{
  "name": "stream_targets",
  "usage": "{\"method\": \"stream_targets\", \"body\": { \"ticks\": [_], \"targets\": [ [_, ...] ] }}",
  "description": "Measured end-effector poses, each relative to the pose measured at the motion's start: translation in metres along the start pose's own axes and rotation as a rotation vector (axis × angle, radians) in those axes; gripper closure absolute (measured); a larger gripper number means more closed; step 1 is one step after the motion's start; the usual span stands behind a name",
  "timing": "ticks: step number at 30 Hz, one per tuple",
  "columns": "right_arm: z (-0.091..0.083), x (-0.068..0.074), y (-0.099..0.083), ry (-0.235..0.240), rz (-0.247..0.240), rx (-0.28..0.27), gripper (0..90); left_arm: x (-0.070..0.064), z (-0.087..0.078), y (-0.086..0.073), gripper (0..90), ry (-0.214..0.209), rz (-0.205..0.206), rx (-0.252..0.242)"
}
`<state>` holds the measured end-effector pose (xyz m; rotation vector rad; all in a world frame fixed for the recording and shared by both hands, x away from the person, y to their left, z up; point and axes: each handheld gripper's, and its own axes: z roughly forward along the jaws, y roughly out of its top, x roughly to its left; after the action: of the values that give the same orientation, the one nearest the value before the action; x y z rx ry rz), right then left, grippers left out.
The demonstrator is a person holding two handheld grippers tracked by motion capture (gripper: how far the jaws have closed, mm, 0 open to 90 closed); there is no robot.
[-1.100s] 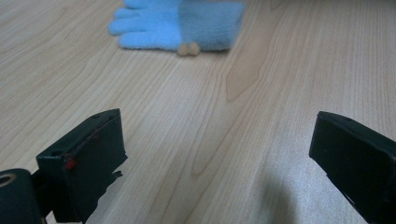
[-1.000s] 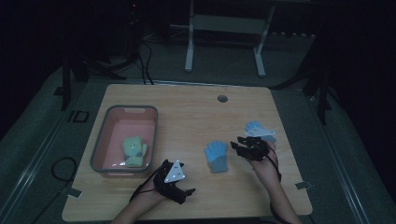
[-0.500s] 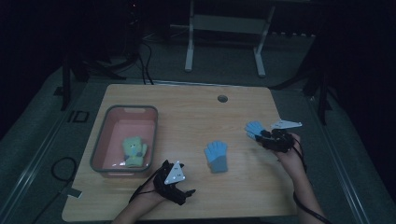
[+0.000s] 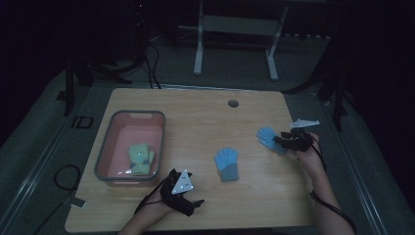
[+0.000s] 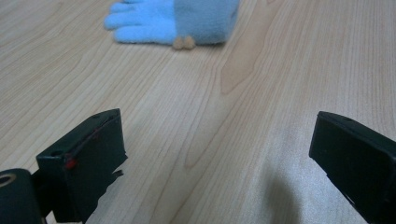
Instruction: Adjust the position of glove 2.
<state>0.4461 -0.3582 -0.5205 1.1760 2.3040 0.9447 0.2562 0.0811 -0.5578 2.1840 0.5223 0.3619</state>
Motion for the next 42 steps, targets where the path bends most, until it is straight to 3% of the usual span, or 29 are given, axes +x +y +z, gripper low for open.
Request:
{"method": "stream_targets", "body": {
  "ticks": [7,11,18,21,23,25,29,33,35,38,42],
  "targets": [
    [0.018,-0.001,-0.009,0.005,-0.021,0.077,55.3,0.002,-0.003,0.000,3.8,0.008,-0.009,-0.011],
    [0.020,-0.001,-0.012,0.002,-0.005,0.059,57.9,0.002,-0.002,-0.001,3.8,0.005,-0.005,-0.007],
    [0.021,0.007,-0.013,-0.001,0.021,0.041,80.6,0.002,-0.002,-0.001,3.8,0.003,-0.004,-0.008],
    [0.022,0.015,-0.014,-0.033,0.054,0.031,83.1,0.002,-0.003,0.000,3.8,0.001,-0.007,-0.018],
    [0.020,0.020,-0.012,-0.070,0.101,0.034,84.7,0.003,-0.004,0.000,3.8,0.005,-0.007,-0.021],
    [0.016,0.028,-0.010,-0.123,0.139,0.029,85.5,0.002,-0.004,0.001,3.9,0.012,-0.003,-0.019],
    [0.002,0.044,-0.003,-0.179,0.227,0.005,85.7,0.002,-0.004,0.002,3.8,0.019,0.009,-0.015],
    [-0.015,0.063,0.002,-0.235,0.246,0.007,86.1,0.002,-0.004,0.003,3.9,0.021,0.017,-0.016],
    [-0.024,0.071,0.004,-0.241,0.271,-0.003,86.1,0.002,-0.005,0.003,3.8,0.019,0.016,-0.023],
    [-0.034,0.084,0.007,-0.259,0.252,0.003,86.2,0.004,-0.006,0.003,3.8,0.018,0.014,-0.027],
    [-0.044,0.096,0.006,-0.260,0.286,-0.012,86.2,0.003,-0.006,0.004,3.8,0.017,0.010,-0.035]
  ]
}}
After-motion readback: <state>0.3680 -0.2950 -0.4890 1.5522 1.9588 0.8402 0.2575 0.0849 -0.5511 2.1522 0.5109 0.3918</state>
